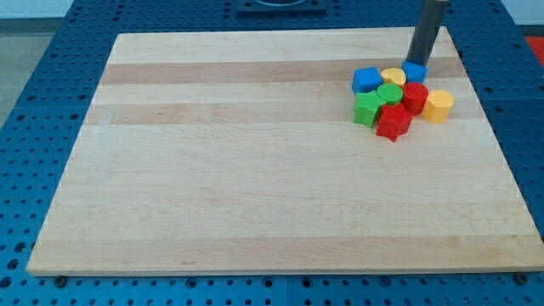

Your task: Push red star into red circle

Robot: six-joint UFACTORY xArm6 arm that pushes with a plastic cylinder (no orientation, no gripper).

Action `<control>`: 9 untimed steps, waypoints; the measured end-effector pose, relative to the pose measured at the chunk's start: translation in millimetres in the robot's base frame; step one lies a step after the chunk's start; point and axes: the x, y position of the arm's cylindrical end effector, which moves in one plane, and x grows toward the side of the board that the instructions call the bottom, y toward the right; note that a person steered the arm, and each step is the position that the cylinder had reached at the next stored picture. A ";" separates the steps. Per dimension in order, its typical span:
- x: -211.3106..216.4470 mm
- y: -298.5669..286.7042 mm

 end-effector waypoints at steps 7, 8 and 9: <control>-26.0 -24.2; -26.0 -42.5; -26.1 -67.8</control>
